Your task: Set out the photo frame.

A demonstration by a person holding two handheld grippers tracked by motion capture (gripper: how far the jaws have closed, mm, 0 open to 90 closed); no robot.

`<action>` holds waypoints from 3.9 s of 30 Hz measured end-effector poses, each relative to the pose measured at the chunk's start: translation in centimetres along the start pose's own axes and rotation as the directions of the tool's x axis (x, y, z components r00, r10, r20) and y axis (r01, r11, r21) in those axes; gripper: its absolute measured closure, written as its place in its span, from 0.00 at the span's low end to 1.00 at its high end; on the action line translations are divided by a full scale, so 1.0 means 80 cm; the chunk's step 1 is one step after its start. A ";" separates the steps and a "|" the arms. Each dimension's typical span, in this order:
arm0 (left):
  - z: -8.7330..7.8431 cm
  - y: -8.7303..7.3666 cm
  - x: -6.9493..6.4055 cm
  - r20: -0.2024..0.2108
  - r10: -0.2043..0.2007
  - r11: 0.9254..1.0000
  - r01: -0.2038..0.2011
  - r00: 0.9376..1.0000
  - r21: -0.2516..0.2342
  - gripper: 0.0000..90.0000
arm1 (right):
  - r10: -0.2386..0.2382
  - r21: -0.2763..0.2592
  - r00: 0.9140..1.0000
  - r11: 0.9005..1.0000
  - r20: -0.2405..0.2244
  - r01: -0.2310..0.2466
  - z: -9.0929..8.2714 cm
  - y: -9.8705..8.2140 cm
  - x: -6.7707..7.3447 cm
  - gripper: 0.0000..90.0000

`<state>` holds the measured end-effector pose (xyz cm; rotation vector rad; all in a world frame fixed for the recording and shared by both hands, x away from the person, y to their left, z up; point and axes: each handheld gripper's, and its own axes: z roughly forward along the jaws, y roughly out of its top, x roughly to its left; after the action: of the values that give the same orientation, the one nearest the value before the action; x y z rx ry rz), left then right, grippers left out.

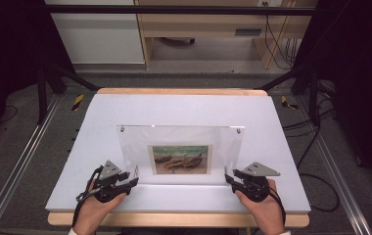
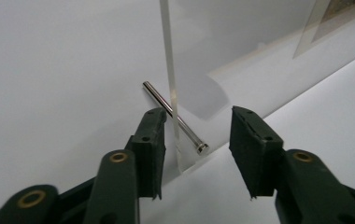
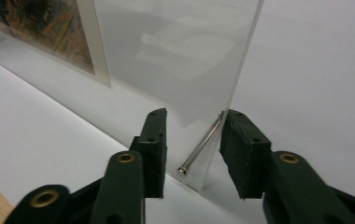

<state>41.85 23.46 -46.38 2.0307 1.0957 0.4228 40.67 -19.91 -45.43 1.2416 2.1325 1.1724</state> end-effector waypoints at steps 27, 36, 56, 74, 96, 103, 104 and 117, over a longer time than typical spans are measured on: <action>-0.025 0.002 0.010 0.005 0.008 0.993 -0.008 1.000 -0.116 0.06 | -0.052 -0.148 0.996 0.987 0.072 0.062 -0.017 0.009 0.003 0.08; -0.038 0.001 0.015 -0.022 0.023 0.989 -0.026 0.999 -0.147 0.06 | -0.041 -0.162 0.996 0.985 0.079 0.053 -0.027 0.006 0.000 0.08; -0.049 -0.002 0.035 -0.102 -0.022 0.981 0.002 0.995 -0.193 0.05 | -0.008 -0.165 0.993 0.986 0.116 0.027 -0.046 -0.006 -0.016 0.08; -0.060 -0.009 0.065 -0.166 -0.060 0.979 0.026 0.984 -0.200 0.06 | 0.033 -0.161 0.989 0.987 0.145 -0.009 -0.053 -0.012 -0.033 0.08; -0.064 -0.015 0.091 -0.206 -0.088 0.981 0.049 0.975 -0.187 0.06 | 0.082 -0.144 0.976 0.988 0.202 -0.053 -0.058 -0.019 -0.056 0.10; -0.061 -0.017 0.096 -0.212 -0.081 0.989 0.052 0.974 -0.142 0.07 | 0.110 -0.093 0.970 0.991 0.219 -0.092 -0.053 -0.023 -0.067 0.10; -0.059 -0.018 0.096 -0.214 -0.078 0.990 0.050 0.974 -0.136 0.07 | 0.109 -0.082 0.969 0.992 0.222 -0.093 -0.052 -0.023 -0.068 0.10; -0.045 -0.021 0.091 -0.240 -0.002 1.000 0.002 0.971 -0.003 0.06 | 0.105 0.094 0.956 0.986 0.275 -0.136 -0.033 -0.035 -0.076 0.11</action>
<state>42.96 31.67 -45.82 2.0132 1.2398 0.6833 40.58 -27.02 -46.60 1.5063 1.9657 0.8804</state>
